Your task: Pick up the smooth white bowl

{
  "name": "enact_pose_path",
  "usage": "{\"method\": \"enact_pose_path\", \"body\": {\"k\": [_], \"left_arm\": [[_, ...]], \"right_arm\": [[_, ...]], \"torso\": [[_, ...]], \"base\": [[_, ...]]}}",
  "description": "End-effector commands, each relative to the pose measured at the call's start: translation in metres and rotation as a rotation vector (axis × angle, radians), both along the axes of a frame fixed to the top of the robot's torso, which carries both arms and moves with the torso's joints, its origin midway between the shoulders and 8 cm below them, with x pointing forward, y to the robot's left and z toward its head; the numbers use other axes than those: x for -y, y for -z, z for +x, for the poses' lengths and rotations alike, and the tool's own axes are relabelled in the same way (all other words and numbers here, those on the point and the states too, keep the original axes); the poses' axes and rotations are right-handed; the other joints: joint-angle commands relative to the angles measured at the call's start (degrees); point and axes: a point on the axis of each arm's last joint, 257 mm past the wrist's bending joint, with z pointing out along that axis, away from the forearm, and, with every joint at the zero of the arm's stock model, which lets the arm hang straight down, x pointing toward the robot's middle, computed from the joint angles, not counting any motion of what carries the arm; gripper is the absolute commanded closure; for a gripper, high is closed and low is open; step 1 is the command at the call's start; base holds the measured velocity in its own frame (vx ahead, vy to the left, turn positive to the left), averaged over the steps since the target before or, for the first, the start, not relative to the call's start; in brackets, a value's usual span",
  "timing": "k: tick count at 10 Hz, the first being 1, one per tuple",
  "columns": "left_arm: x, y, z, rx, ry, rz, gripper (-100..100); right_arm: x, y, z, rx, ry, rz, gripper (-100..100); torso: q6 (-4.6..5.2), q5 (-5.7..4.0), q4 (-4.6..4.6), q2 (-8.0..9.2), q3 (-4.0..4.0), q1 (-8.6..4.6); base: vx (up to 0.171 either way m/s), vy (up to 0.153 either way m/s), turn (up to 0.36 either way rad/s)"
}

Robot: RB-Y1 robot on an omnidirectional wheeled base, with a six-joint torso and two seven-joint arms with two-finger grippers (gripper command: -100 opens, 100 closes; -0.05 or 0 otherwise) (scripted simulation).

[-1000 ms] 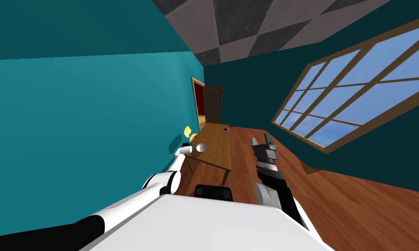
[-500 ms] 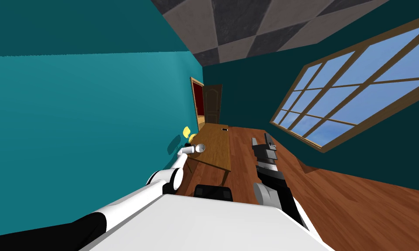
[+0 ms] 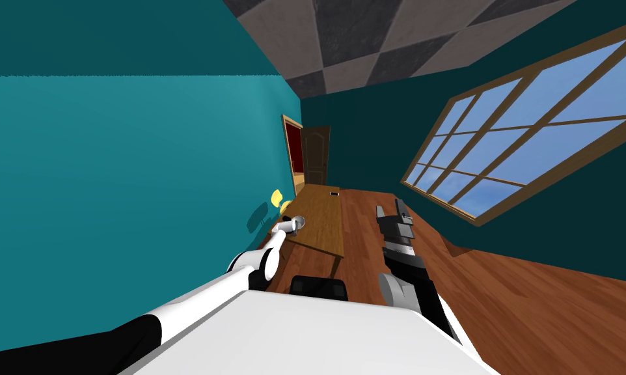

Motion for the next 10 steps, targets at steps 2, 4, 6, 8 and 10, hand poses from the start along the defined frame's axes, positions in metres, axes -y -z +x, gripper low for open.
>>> {"method": "enact_pose_path", "body": {"k": [2, 4, 6, 8, 10], "left_arm": [[0.002, 0.001, -0.001, -0.003, 0.000, -0.002, 0], [0.019, 0.006, -0.004, -0.005, 0.011, 0.000, -100], [0.029, 0.008, -0.006, -0.006, 0.014, 0.000, -100], [0.046, 0.012, -0.011, -0.006, 0.022, -0.001, -100], [0.047, 0.012, -0.011, -0.006, 0.023, 0.000, -100]], "right_arm": [[0.000, 0.000, 0.000, 0.000, 0.000, 0.000, 0], [0.000, 0.000, 0.000, 0.000, 0.000, 0.000, 0], [0.000, 0.000, 0.000, 0.000, 0.000, 0.000, 0], [0.000, 0.000, 0.000, 0.000, 0.000, 0.000, 0], [0.000, 0.000, 0.000, 0.000, 0.000, 0.000, 0]], "torso": [[-0.02, 0.00, 0.02, 0.05, 0.03, 0.02], [-0.03, 0.01, 0.02, 0.02, 0.02, 0.10], [-0.03, 0.02, 0.00, -0.04, -0.02, 0.13], [-0.01, 0.01, 0.02, 0.05, 0.04, 0.06], [-0.01, 0.00, 0.03, 0.07, 0.05, 0.06]], "base": [[-0.001, -0.005, 0.001], [0.023, 0.017, 0.073], [0.019, 0.012, 0.059], [0.000, 0.000, 0.000], [0.000, 0.000, 0.000]]}}
